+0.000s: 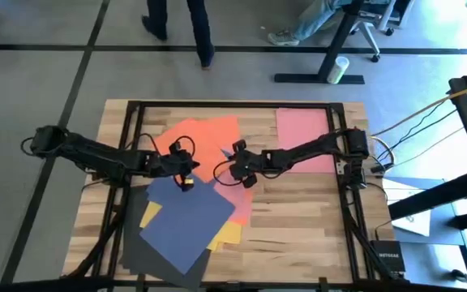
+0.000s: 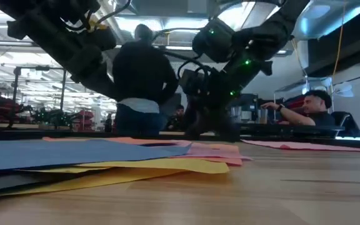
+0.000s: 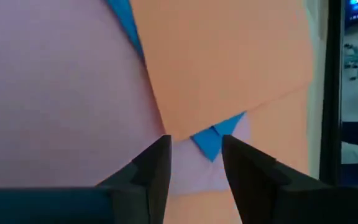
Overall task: Organize paper
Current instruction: Put the orange paper to the bottom right of the table
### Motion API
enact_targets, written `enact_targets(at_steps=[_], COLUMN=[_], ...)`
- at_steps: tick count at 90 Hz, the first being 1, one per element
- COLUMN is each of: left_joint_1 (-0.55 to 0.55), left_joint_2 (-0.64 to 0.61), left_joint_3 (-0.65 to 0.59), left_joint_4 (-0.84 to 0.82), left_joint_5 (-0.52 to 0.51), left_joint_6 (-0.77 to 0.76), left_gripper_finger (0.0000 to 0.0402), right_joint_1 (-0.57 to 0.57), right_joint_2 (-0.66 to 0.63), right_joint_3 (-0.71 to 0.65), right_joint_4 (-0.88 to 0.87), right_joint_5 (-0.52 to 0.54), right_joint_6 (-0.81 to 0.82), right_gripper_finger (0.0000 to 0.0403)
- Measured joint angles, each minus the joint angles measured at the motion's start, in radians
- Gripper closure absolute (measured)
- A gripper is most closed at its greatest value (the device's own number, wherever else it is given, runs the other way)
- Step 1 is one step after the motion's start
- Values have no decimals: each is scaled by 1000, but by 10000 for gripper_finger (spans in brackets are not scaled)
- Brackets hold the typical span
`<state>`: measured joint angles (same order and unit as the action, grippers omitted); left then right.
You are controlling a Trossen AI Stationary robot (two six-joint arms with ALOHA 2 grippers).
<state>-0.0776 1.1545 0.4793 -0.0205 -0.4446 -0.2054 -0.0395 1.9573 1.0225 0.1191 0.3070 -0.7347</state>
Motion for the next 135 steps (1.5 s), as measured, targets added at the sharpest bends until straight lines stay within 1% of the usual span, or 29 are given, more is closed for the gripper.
enact_targets(at_steps=[19, 30, 39, 49, 55, 64, 73, 89, 94, 100, 104, 119, 135], left_joint_1=[0, 0, 0, 0, 0, -3, -10, -15, -15, -15, -15, -15, -15], left_joint_2=[0, 0, 0, 0, 0, 0, 0, 0, 0, 0, 0, 0, 0], left_joint_3=[0, 0, 0, 0, 0, 0, 0, 0, 0, 0, 0, 0, 0], left_joint_4=[1, 1, 1, 1, 1, 1, 1, 1, 1, 1, 1, 1, 3], left_joint_5=[0, 0, 0, 1, 1, 1, 1, 2, 2, 2, 2, 2, 2], left_joint_6=[-3, -5, -8, -8, -8, -18, -23, -23, -23, -23, -23, -29, -56], left_gripper_finger=[400, 400, 400, 400, 400, 400, 400, 400, 400, 400, 400, 400, 400], right_joint_1=[-8, -19, -29, -36, -40, -49, -54, -68, -74, -75, -75, -71, -57], right_joint_2=[69, 103, 109, 109, 109, 109, 109, 109, 109, 109, 109, 109, 76], right_joint_3=[73, 138, 178, 212, 231, 236, 235, 235, 235, 235, 235, 235, 252], right_joint_4=[-19, -70, -119, -125, -126, -136, -135, -140, -143, -153, -159, -188, -326], right_joint_5=[-1, 4, 5, -4, -24, -95, -97, -110, -116, -116, -115, -115, -116], right_joint_6=[-50, -56, -56, -56, -51, -51, -52, -52, -54, -57, -66, -78, -31], right_gripper_finger=[269, 269, 269, 272, 282, 303, 319, 330, 346, 382, 394, 402, 403])
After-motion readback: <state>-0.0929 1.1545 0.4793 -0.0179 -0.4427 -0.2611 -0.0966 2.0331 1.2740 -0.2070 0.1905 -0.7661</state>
